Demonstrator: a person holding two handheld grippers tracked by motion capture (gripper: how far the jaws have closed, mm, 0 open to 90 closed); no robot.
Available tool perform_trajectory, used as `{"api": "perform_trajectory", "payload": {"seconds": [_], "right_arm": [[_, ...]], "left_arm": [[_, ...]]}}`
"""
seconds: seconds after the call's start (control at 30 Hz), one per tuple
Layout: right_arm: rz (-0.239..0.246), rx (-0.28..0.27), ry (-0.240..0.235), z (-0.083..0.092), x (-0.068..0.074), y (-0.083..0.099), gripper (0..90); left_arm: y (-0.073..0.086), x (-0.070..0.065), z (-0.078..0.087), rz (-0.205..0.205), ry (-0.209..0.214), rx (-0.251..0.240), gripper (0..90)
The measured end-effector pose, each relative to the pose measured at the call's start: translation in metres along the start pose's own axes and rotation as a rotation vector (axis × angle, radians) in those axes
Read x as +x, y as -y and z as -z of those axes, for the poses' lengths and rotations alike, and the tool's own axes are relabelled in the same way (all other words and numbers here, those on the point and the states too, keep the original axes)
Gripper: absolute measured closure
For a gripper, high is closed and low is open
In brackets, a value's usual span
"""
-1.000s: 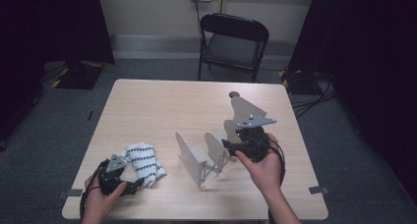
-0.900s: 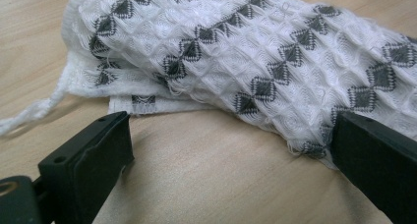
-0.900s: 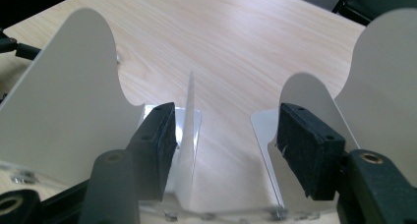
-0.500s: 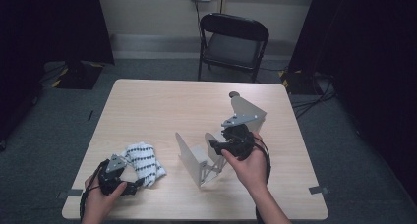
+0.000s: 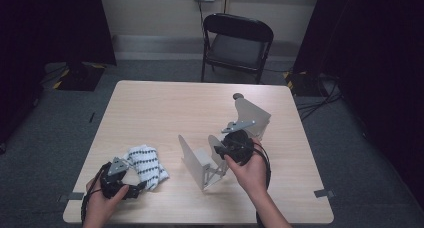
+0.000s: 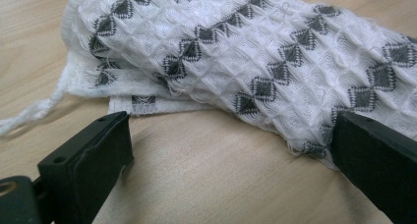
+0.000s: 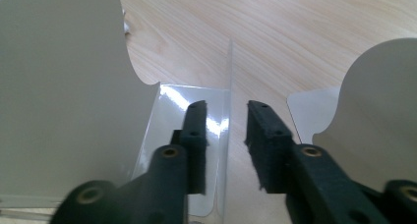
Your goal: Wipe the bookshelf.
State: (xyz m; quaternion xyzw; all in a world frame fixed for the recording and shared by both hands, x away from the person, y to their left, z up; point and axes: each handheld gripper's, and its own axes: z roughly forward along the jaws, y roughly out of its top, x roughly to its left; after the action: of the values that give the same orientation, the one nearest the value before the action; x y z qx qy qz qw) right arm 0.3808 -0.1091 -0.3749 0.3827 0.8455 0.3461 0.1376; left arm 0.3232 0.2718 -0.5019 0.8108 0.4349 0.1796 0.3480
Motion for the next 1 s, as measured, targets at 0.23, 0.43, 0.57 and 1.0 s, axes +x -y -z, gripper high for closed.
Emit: {"api": "perform_trajectory", "payload": {"seconds": [0.23,0.43,0.57,1.0], "right_arm": [[-0.026,0.006,-0.033,0.0,-0.003,-0.001,87.6],[0.019,-0.002,-0.009,0.002,0.0,-0.002,90.0],[0.038,0.0,-0.011,0.005,-0.002,-0.001,90.0],[0.079,-0.002,-0.028,0.016,-0.014,-0.007,90.0]], "left_arm": [[0.0,0.0,0.0,0.0,0.0,-0.001,2.1],[0.0,0.0,0.0,0.0,0.0,0.0,2.1],[0.0,0.0,0.0,0.0,0.0,-0.001,2.1],[0.0,0.0,0.0,0.0,0.0,0.0,2.1]]}}
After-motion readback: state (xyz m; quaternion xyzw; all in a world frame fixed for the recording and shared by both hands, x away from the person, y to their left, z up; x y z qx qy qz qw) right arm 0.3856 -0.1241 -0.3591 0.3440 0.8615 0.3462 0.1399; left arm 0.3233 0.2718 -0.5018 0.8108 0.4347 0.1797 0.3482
